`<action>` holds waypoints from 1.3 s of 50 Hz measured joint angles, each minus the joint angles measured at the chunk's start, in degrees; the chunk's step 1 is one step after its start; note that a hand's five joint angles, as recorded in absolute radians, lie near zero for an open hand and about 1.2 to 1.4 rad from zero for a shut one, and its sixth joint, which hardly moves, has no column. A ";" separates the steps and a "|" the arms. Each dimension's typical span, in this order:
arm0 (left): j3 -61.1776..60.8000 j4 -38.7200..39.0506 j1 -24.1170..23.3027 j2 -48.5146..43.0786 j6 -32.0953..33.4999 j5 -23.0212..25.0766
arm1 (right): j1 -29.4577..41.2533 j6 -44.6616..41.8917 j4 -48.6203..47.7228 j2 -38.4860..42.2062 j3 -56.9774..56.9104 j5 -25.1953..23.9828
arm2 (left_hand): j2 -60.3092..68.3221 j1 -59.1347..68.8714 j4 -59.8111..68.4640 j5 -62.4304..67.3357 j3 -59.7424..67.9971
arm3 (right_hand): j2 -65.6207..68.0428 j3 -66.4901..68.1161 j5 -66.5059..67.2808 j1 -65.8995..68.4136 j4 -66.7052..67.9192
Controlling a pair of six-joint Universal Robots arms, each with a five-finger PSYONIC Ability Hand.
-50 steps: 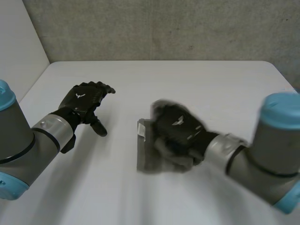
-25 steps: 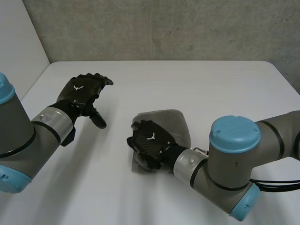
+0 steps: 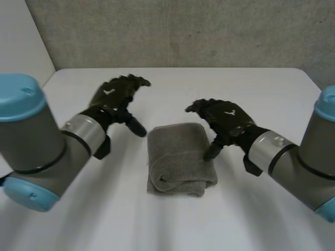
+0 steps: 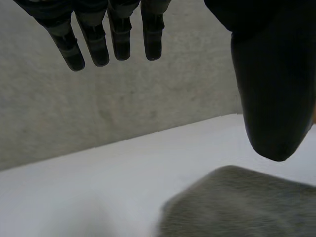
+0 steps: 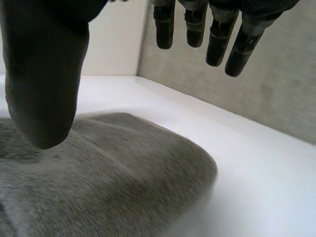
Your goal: Fold the towel.
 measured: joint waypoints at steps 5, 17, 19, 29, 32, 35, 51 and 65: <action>2.46 -0.06 -4.10 -5.94 -3.29 -3.25 | -1.80 3.19 -0.13 4.26 -0.03 0.78 | 0.00 0.00 0.00 0.00 0.00 | 0.00 0.00 0.00 -0.20 0.00; 4.06 -0.23 -9.37 -16.69 -3.76 -12.57 | 0.34 6.12 -1.86 14.66 -2.56 5.33 | 0.00 0.00 0.00 0.00 0.00 | 0.00 0.00 0.00 -0.20 0.00; 3.98 -0.26 -9.42 -17.55 -3.61 -12.98 | 1.07 6.11 -2.83 15.71 -2.98 6.12 | 0.00 0.00 0.00 0.00 0.00 | 0.00 0.00 0.00 -0.20 0.00; 4.15 -0.24 -9.15 -20.01 -3.26 -13.06 | 3.78 5.54 -4.90 16.83 -3.63 8.17 | 0.00 0.00 0.00 0.00 0.00 | 0.00 0.00 0.00 -0.20 0.00; 4.33 -0.43 -8.94 -19.13 -3.14 -13.00 | 3.94 5.44 -4.69 14.37 -3.42 8.29 | 0.00 0.00 0.00 -0.16 0.00 | 0.00 0.00 0.00 -0.20 0.00; 4.39 -0.76 -8.57 -16.67 -3.01 -12.91 | 3.77 5.38 -4.52 10.75 -3.26 8.29 | -0.01 0.00 0.00 -0.17 0.00 | 0.00 0.00 0.00 -0.20 0.00; 8.21 -10.42 0.32 4.70 3.05 -12.38 | 1.63 -0.20 1.76 -4.90 -12.74 20.70 | -0.16 0.00 0.00 -0.17 0.00 | 0.00 0.00 0.00 -0.21 0.00; 9.90 -14.67 3.64 5.48 4.53 -12.73 | 0.33 -4.53 3.22 -5.55 -13.34 28.46 | -0.16 0.00 0.00 -0.17 0.00 | 0.00 0.00 0.00 -0.21 0.00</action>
